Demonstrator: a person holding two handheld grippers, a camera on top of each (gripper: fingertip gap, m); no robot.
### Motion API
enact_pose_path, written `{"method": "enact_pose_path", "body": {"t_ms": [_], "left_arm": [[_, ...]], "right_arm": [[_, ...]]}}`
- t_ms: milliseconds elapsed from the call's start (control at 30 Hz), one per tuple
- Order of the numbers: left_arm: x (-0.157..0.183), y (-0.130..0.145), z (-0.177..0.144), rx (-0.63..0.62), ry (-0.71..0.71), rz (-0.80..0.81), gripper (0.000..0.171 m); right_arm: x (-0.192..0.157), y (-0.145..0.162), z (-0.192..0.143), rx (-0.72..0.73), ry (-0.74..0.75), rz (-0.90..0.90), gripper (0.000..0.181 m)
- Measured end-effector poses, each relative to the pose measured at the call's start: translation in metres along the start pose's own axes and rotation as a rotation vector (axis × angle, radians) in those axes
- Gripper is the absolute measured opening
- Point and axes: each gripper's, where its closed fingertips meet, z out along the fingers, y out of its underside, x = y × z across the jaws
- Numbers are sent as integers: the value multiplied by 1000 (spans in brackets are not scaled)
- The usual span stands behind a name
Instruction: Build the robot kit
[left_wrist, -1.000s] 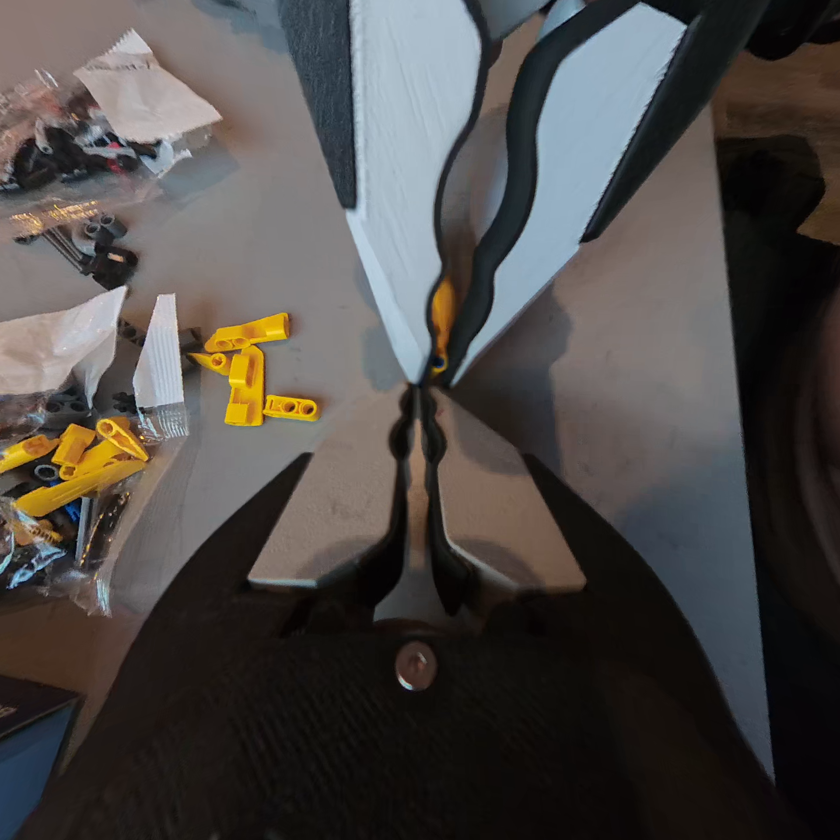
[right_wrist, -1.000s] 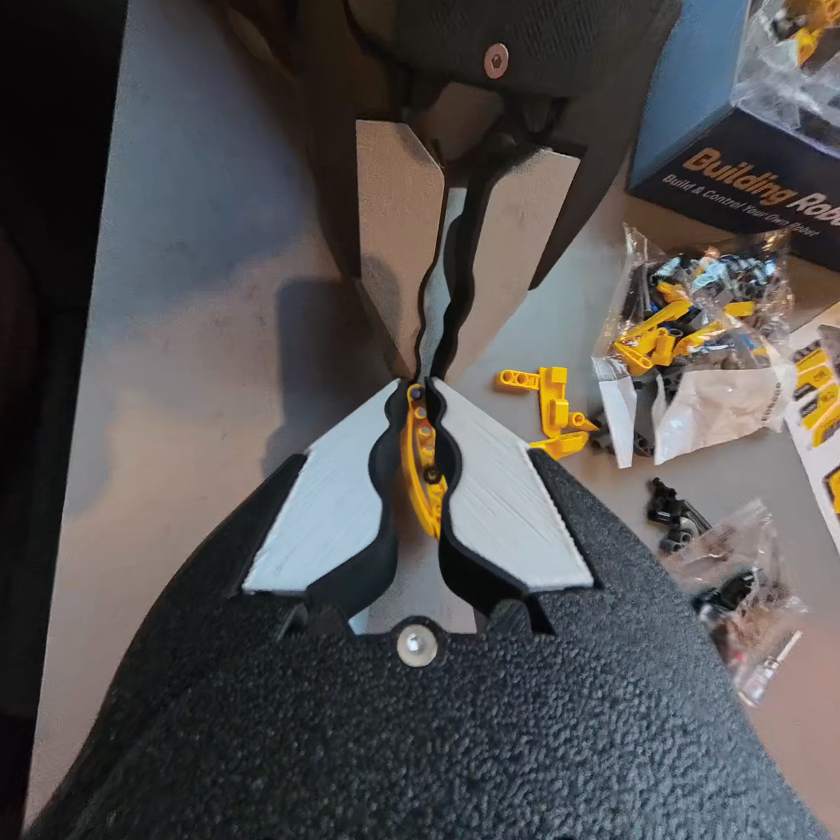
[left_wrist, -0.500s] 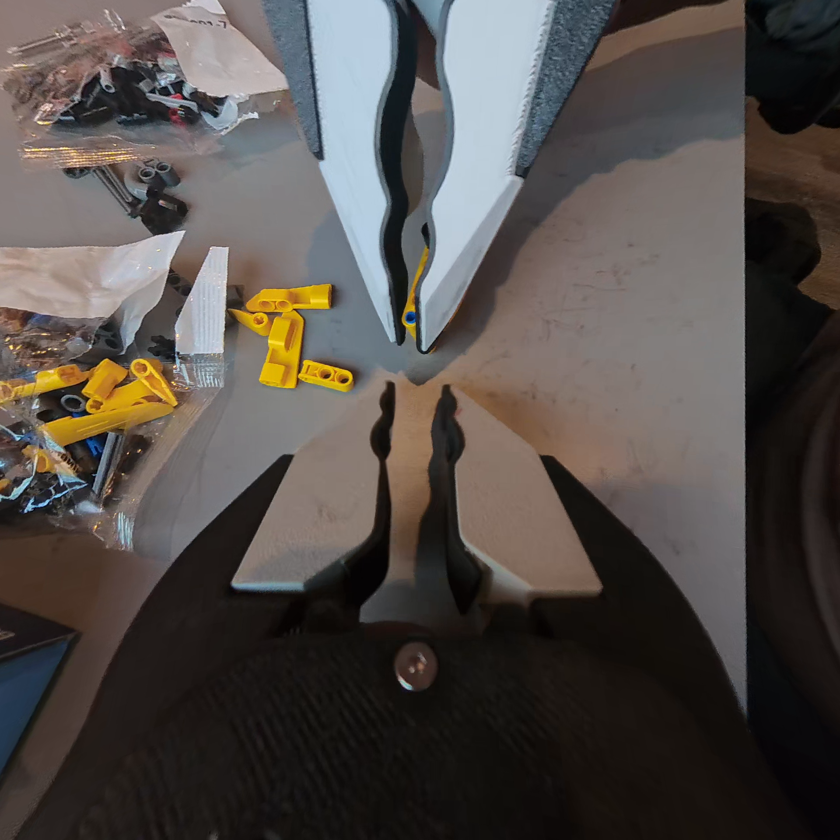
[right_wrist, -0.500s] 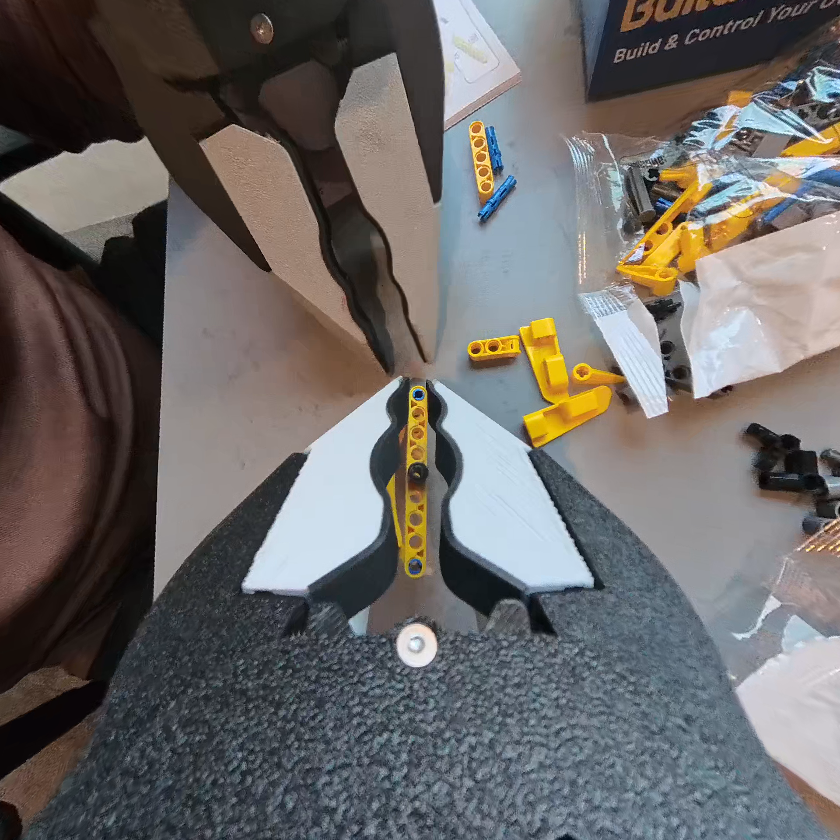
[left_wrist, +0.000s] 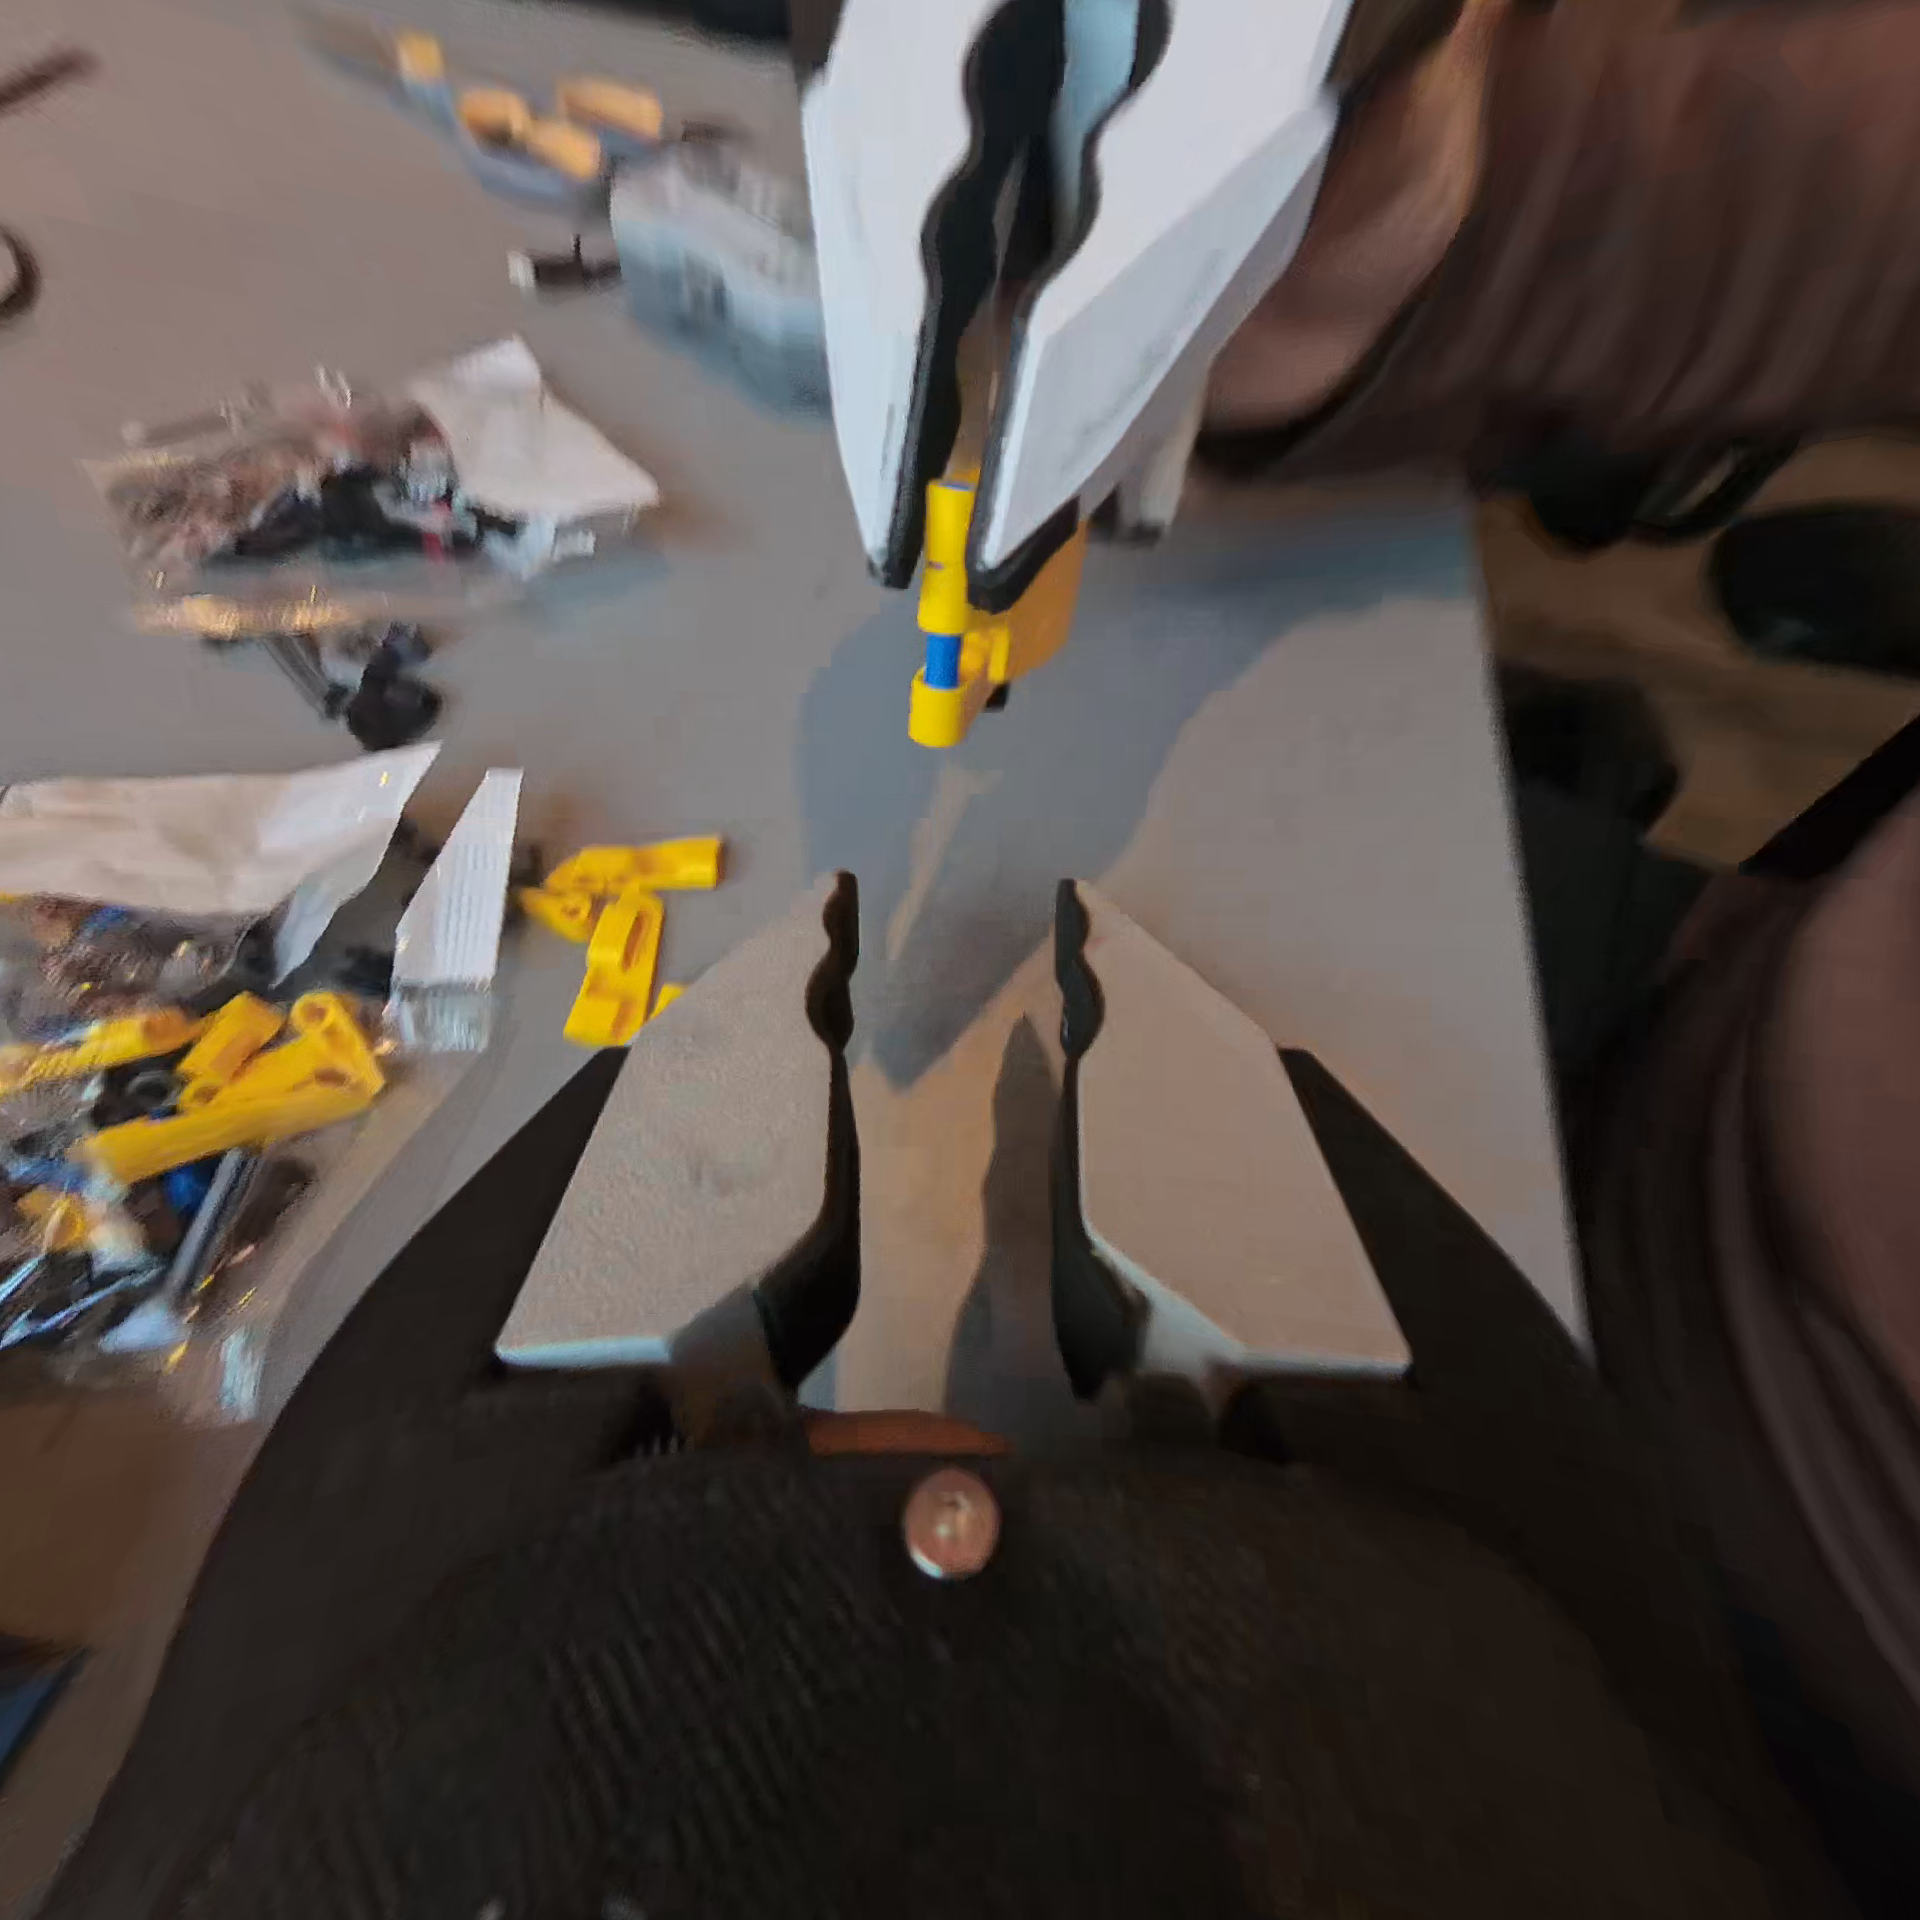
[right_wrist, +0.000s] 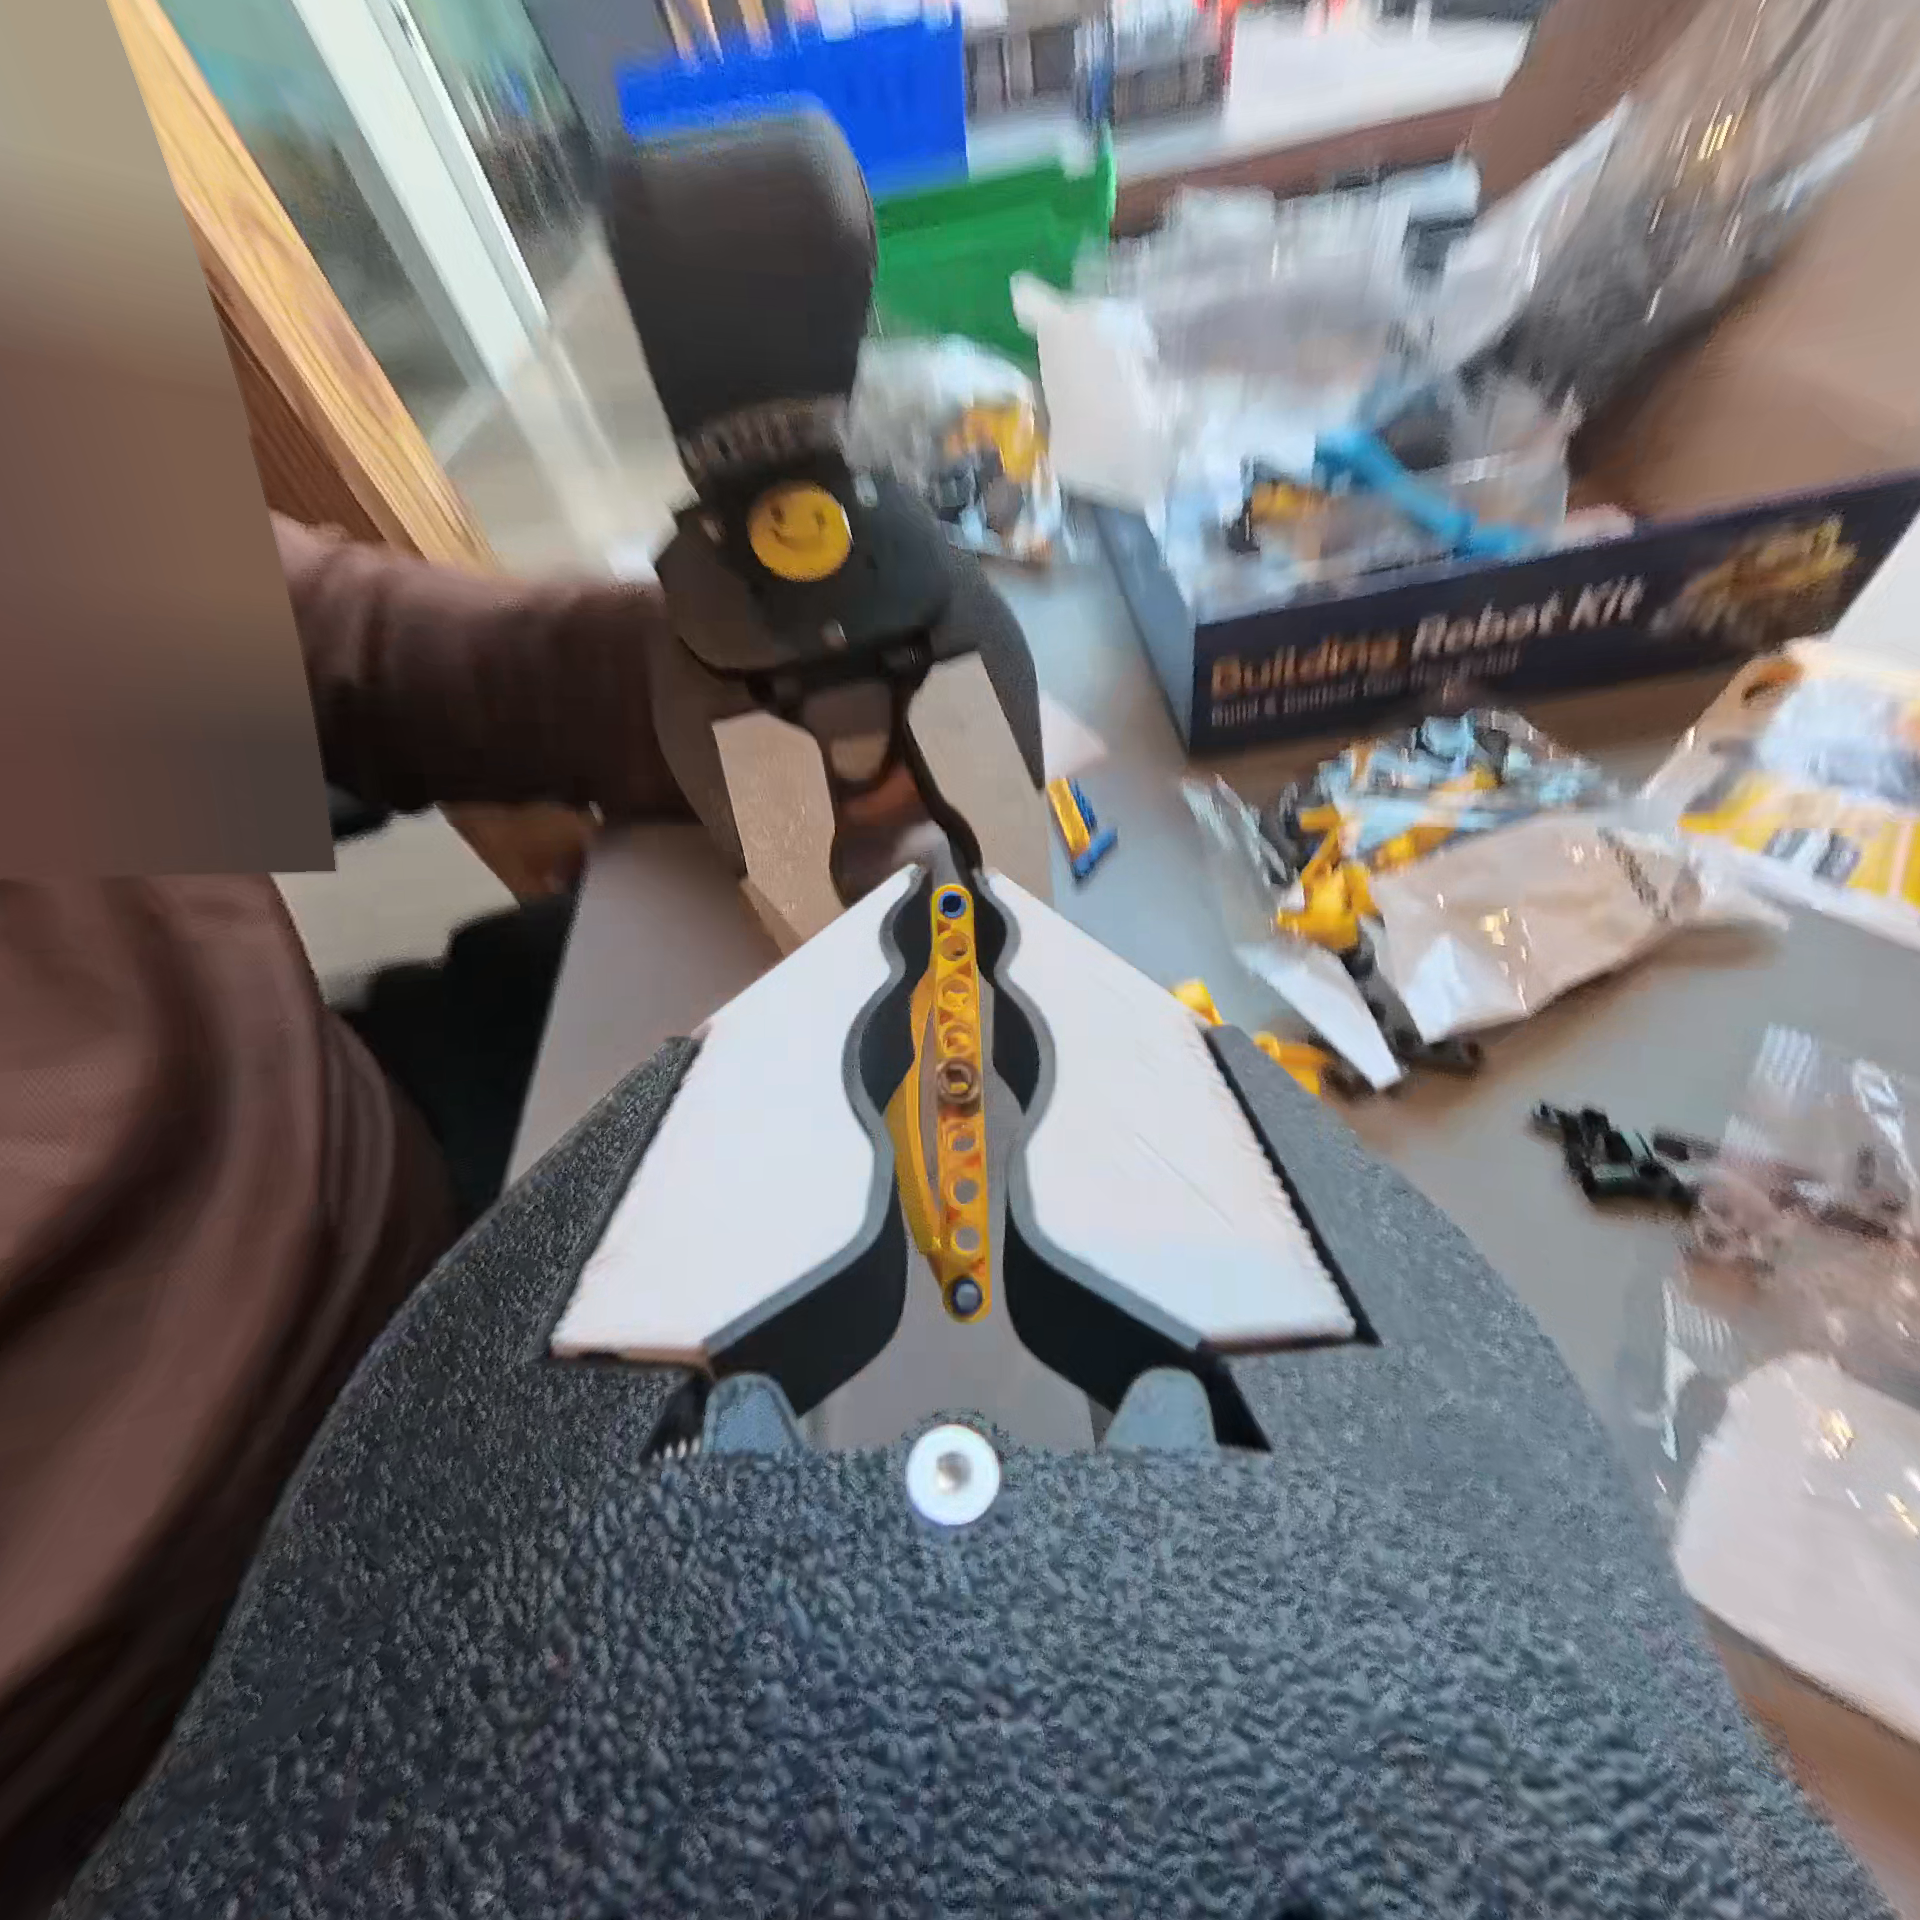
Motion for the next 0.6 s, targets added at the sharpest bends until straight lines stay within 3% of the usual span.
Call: {"method": "enact_pose_path", "body": {"t_ms": [100,233,300,467,533,600], "left_arm": [[12,-37,-9,240,122,-127,29],[5,-55,-24,386,139,-182,16],[11,-58,-28,417,194,-194,6],[13,-59,-25,423,207,-201,6],[17,-62,-27,437,250,-218,16],[15,-64,-28,460,246,-233,7]], "right_arm": [[-5,-25,-5,204,-52,37,6],[-10,-32,-7,324,-98,62,6],[-12,-33,-8,367,-108,61,6],[-13,-32,-12,413,-127,69,6],[-12,-33,-15,442,-128,70,6],[-13,-36,-18,472,-156,78,6]]}}
